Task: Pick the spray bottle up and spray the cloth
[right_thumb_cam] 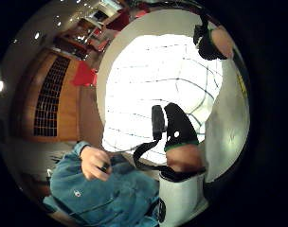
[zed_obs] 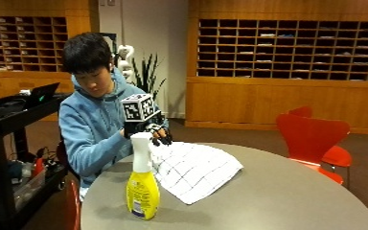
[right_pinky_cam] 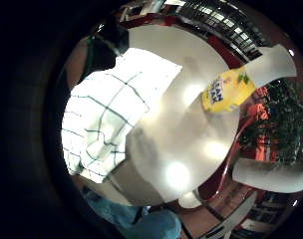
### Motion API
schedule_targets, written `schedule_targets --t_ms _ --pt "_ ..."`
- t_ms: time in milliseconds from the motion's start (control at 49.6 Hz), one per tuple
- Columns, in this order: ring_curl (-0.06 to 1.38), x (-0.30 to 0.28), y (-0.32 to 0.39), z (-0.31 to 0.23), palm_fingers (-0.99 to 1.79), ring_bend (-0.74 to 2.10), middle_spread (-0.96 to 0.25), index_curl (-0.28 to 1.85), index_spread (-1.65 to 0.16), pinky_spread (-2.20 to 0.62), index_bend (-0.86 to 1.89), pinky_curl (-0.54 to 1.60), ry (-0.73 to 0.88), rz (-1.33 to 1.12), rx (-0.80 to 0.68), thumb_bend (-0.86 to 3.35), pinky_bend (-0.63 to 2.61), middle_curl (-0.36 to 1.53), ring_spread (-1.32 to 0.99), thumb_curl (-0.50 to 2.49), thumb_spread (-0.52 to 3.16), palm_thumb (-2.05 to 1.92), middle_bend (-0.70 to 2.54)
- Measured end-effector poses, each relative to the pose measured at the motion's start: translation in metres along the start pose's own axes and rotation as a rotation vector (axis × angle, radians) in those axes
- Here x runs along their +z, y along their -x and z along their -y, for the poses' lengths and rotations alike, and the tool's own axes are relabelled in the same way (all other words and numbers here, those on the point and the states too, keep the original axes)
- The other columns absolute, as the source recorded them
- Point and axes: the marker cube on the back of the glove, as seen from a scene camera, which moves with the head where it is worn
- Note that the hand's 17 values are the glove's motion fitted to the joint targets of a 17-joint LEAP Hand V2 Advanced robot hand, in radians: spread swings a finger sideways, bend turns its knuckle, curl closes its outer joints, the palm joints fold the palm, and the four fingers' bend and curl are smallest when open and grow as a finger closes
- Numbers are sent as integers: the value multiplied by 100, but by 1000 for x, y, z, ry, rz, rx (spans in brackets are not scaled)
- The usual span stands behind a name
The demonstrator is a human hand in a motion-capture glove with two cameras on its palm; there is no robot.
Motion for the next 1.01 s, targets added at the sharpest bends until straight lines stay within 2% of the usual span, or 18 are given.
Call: schedule_targets --t_ms 81,343,504,927,1007 --pt "18 -10 -34 -22 83 26 -8 24 -23 12 30 17 -24 -118 42 31 24 20 -1 18 77 56 40" --pt "24 -21 -50 -34 77 21 -9 31 -29 16 21 24 -293 -24 78 23 22 26 0 26 102 61 27" --pt "26 -26 -60 -50 77 21 -9 32 -29 17 15 27 -497 73 136 18 21 29 -1 30 106 64 25" --pt "32 -33 -118 -74 61 26 -7 24 -28 19 9 33 -865 251 378 4 31 36 2 38 108 69 25" --pt "33 -32 -138 -70 58 28 -7 22 -27 19 6 34 -891 301 425 2 33 37 2 39 108 70 26"
